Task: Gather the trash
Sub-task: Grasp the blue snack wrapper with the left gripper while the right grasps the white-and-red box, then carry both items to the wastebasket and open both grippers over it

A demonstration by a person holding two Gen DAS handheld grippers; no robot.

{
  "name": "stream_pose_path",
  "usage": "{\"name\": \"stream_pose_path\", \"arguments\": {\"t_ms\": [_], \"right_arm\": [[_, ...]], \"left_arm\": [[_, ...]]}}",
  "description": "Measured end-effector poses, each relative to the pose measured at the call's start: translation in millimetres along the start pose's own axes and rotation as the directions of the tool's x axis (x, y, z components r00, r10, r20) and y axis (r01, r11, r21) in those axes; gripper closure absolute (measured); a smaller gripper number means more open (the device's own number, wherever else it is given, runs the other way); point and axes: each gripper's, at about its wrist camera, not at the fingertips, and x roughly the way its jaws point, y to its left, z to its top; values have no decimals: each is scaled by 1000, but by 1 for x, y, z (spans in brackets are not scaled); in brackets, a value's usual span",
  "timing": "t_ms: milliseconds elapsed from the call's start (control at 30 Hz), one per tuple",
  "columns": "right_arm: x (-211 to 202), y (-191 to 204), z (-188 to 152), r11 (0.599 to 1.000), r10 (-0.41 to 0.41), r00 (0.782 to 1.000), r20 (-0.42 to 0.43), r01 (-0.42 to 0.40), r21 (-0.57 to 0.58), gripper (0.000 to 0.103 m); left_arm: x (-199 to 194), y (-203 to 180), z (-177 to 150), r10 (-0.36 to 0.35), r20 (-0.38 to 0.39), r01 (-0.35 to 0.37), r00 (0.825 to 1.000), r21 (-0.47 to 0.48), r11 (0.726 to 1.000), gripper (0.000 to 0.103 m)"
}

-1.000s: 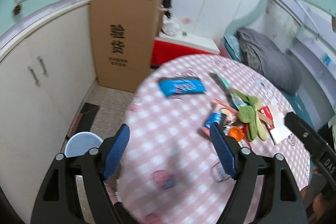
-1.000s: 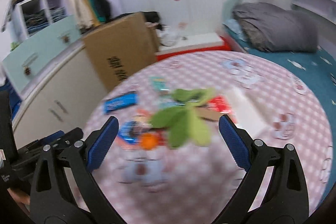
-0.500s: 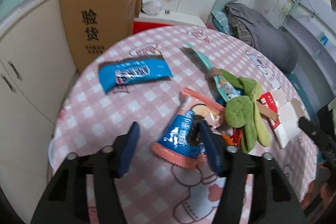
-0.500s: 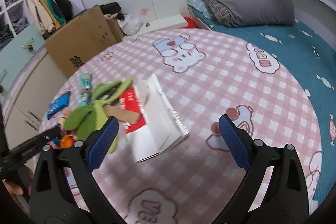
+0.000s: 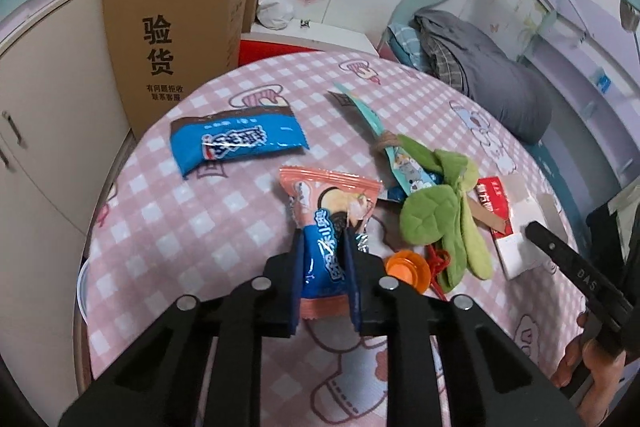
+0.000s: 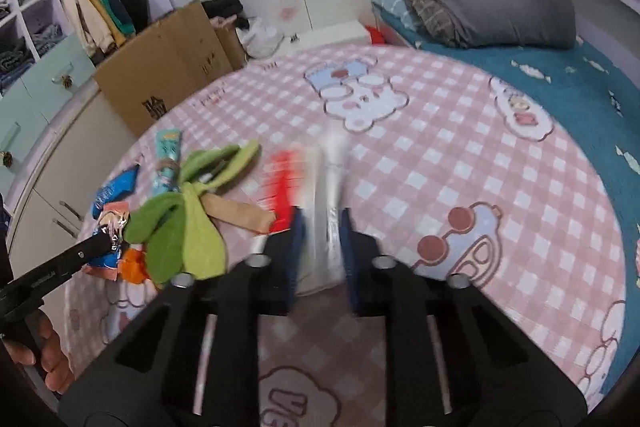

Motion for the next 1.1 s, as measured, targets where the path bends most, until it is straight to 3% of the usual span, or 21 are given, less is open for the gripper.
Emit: {"name": "stream_pose_path", "arguments": {"t_ms": [233,533,867,1100], "right_arm": [[-36,4,8,1000,-24,996,80,25,-4,94],[-77,48,12,996,82,990,114,-78,-40,94],[-80,176,-8,935,326,945,21,-319,-156,94],[-49,277,-43,875,415,906,-90,-424,-233,94]], "left_arm": [[-36,11,0,8,75,-6,997,-22,1000,87],[-94,37,-2,9,157,1,988,-62,998,87],[-152,112,-18,88,214,-59,973,-141,988,87],[-168,190,-37,161,205,-111,965,-237,965,87]]}}
